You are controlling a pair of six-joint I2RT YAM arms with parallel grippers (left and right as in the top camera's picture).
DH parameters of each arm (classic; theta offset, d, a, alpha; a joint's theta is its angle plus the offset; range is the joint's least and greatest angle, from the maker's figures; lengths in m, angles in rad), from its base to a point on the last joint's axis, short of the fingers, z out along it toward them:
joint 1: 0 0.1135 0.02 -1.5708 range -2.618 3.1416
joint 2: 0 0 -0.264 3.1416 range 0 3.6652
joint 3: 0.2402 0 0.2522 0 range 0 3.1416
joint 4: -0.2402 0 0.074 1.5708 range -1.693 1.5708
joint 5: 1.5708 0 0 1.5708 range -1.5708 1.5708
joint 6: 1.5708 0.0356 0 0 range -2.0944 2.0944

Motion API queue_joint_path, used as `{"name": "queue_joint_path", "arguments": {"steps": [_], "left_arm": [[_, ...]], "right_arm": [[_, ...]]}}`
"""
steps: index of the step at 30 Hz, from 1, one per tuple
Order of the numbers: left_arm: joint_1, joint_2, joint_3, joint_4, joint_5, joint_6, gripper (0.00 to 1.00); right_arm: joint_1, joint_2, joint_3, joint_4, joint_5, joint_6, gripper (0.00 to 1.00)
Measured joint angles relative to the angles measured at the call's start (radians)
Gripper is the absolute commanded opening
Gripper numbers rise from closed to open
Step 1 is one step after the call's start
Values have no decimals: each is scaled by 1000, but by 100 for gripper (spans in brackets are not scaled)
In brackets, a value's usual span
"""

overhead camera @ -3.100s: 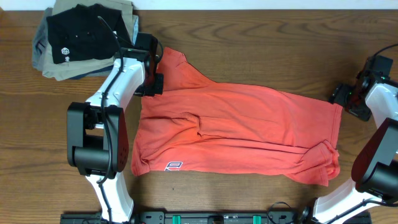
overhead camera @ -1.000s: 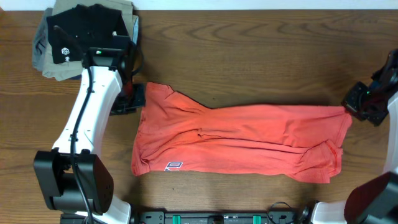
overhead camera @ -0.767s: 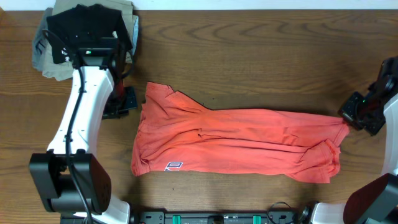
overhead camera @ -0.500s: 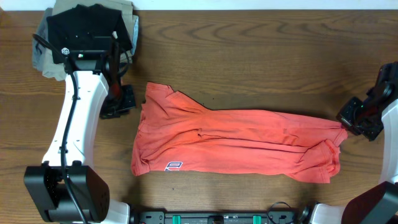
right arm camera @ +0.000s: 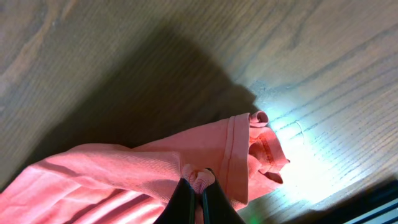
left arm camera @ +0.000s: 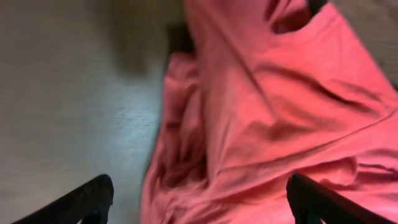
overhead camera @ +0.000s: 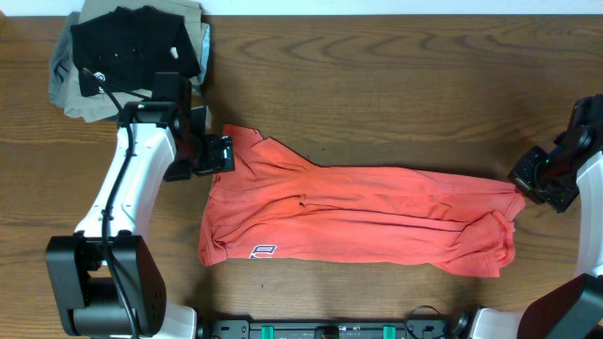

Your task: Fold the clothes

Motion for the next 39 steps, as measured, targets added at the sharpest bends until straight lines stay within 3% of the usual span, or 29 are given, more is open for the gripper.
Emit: {"name": "queue_joint_path", "arguments": {"steps": [8, 12, 18, 26, 32, 39], "left_arm": [[0, 0, -101, 109, 85, 57, 90], [-7, 0, -143, 151, 140, 80, 83], [-53, 2, -157, 182, 166, 93, 81], [-83, 59, -157, 190, 180, 100, 29], [-84, 61, -157, 182, 167, 105, 6], [-84, 61, -155, 113, 119, 108, 6]], "right_arm": [[0, 0, -1, 16, -13, 0, 1], [0, 0, -2, 25, -21, 0, 1], [0, 0, -2, 27, -25, 0, 1], [0, 0, -2, 25, -26, -6, 1], [0, 0, -2, 24, -29, -8, 1], [0, 0, -2, 23, -29, -8, 1]]}}
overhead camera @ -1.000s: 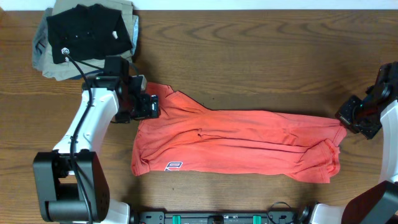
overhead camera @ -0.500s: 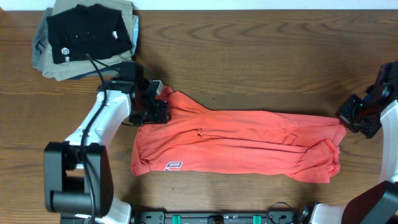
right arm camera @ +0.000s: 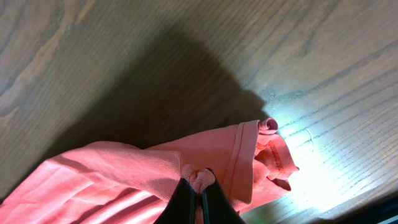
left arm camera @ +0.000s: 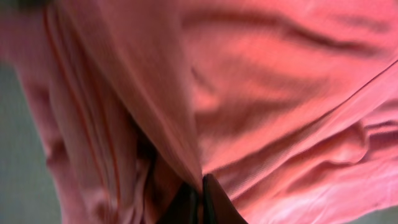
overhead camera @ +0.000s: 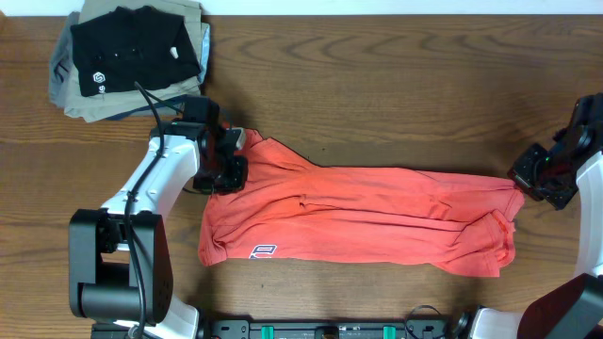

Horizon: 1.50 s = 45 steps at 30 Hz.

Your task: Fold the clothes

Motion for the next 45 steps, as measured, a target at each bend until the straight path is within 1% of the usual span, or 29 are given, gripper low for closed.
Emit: {"name": "queue_joint_path", "arguments": {"steps": [3, 7, 13, 16, 19, 25, 33, 41, 45], "left_arm": [[0, 0, 13, -57, -35, -19, 6], [0, -38, 33, -127, -72, -77, 6], [0, -255, 40, -201, -124, -161, 6], [0, -351, 51, -265, -198, -205, 6], [8, -397, 52, -339, -267, -240, 6], [56, -400, 52, -399, -325, -285, 6], [103, -400, 52, -461, -334, -332, 6], [102, -400, 17, -433, -252, -345, 6], [99, -400, -37, -398, -219, -345, 6]], "right_arm": [[0, 0, 0, -12, -6, -3, 1], [0, 0, 0, -30, -42, -32, 1], [0, -9, 0, -66, -78, -54, 1], [0, -42, -2, -79, -82, -57, 1], [0, -106, -2, -87, -85, -58, 1], [0, -226, -2, -129, -42, -56, 1], [0, -241, -2, -199, 54, -28, 1], [-2, -241, -2, -186, 133, 45, 1], [-45, -241, -2, -154, 141, 59, 1]]}}
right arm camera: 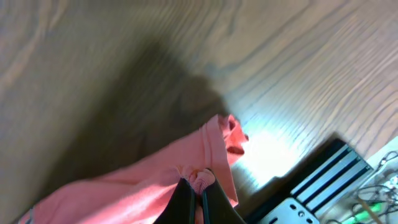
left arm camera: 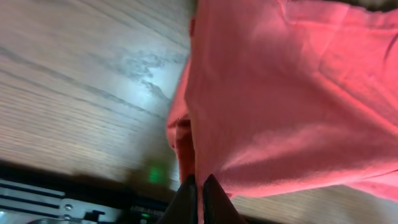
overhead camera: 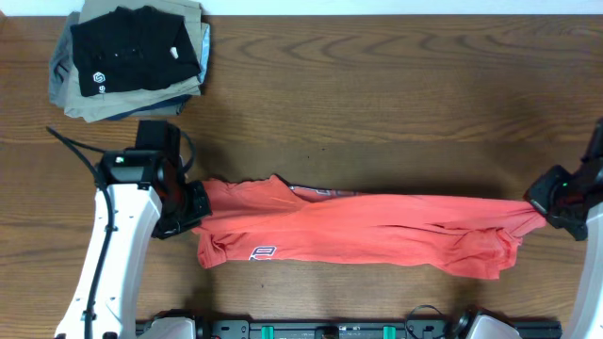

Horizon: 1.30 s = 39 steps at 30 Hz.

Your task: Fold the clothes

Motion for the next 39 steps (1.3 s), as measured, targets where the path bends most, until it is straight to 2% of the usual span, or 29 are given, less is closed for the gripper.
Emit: {"name": "queue_joint_path", "arguments": {"steps": [9, 14, 23, 30, 39], "left_arm": [[-10, 0, -106, 63, 66, 0, 6], [-10, 0, -109, 65, 91, 5, 6], [-18, 0, -109, 65, 208, 47, 6], [-30, 0, -109, 63, 196, 58, 6], [-31, 0, -109, 28, 178, 57, 6]], "right_arm": [[-132, 0, 0, 18, -9, 5, 1], [-142, 0, -26, 34, -31, 11, 1], [-142, 0, -174, 126, -36, 58, 1], [-187, 0, -216, 171, -47, 71, 6], [-269, 0, -216, 167, -85, 51, 5]]}}
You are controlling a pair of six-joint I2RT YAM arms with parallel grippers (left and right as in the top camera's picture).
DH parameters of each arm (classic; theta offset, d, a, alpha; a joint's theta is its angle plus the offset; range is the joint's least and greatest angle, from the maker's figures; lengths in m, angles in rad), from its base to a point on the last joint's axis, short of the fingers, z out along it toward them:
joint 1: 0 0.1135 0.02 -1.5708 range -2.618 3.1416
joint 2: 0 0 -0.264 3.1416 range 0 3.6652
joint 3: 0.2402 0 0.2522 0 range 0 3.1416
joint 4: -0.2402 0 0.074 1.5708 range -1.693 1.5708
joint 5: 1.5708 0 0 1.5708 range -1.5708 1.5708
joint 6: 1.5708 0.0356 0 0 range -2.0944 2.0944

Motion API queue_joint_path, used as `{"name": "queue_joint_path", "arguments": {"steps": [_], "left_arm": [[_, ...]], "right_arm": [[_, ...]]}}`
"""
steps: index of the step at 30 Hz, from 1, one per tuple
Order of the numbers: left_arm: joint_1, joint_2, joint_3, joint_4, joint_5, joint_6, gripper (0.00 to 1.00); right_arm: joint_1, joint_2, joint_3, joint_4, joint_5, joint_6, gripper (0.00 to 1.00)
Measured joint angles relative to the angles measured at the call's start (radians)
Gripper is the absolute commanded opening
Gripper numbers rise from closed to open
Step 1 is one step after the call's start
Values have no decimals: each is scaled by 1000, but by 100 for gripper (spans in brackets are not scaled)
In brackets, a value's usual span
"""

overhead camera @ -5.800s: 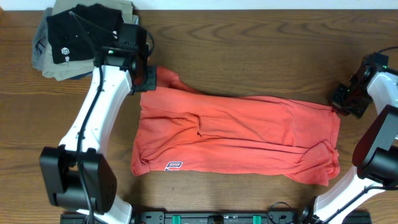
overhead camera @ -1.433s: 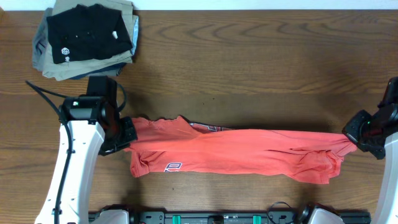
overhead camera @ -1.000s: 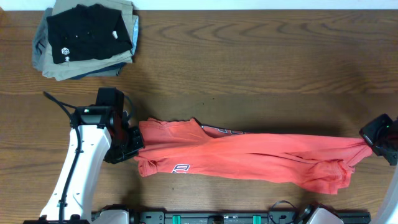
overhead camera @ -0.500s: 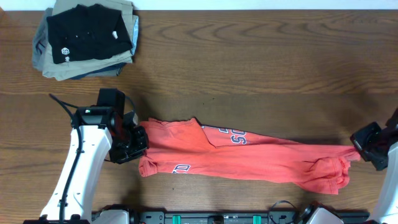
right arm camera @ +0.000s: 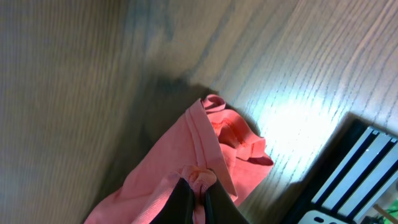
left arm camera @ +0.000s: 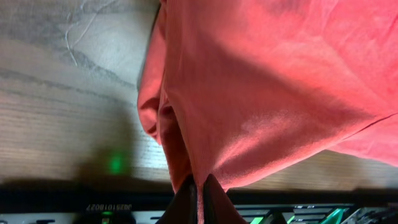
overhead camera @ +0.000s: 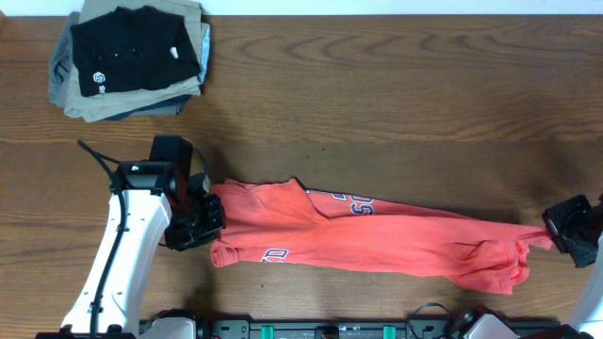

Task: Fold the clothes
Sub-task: 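Release and regrasp both ends of the folded strip with both grippers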

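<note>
A red-orange shirt (overhead camera: 377, 235) with white lettering is stretched in a long band across the near part of the table. My left gripper (overhead camera: 209, 209) is shut on the shirt's left end; in the left wrist view its fingertips (left arm camera: 198, 186) pinch the cloth (left arm camera: 249, 93) near the table's front edge. My right gripper (overhead camera: 556, 235) is shut on the shirt's right end, and its fingertips (right arm camera: 198, 186) clamp a bunched fold of cloth (right arm camera: 205, 143). The right end droops lower than the left.
A stack of folded clothes, black on top (overhead camera: 132, 52), lies at the far left corner. The wooden table (overhead camera: 396, 85) spreads behind the shirt. The black front rail with green lights (overhead camera: 339, 330) runs close below the shirt.
Both grippers have carried the shirt nearer the front edge. The right gripper sits lower and farther right. White lettering now shows on the shirt's upper side.
At first the shirt lay spread, my right gripper shut on its right end and the left gripper open at its upper left corner. Then the left shut on that corner. Then the shirt was pulled into a narrow band, which now lies lower, by the front edge.
</note>
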Motion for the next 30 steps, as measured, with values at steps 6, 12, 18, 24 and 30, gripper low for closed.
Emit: {"name": "queue_joint_path", "arguments": {"steps": [6, 12, 18, 24, 30], "left_arm": [[0, 0, 0, -10, -1, 0, 6], [0, 0, 0, -10, -1, 0, 52], [0, 0, 0, -8, -2, 4, 64], [0, 0, 0, 56, 1, 4, 76], [-26, 0, 0, 113, 67, 16, 50]], "right_arm": [[-1, 0, 0, -58, -4, -3, 11], [-7, 0, -1, -81, -6, -7, 92], [-8, 0, -1, -73, -11, -10, 97], [-8, 0, -1, -23, -150, -120, 98], [3, 0, -1, -19, -328, -254, 69]]}}
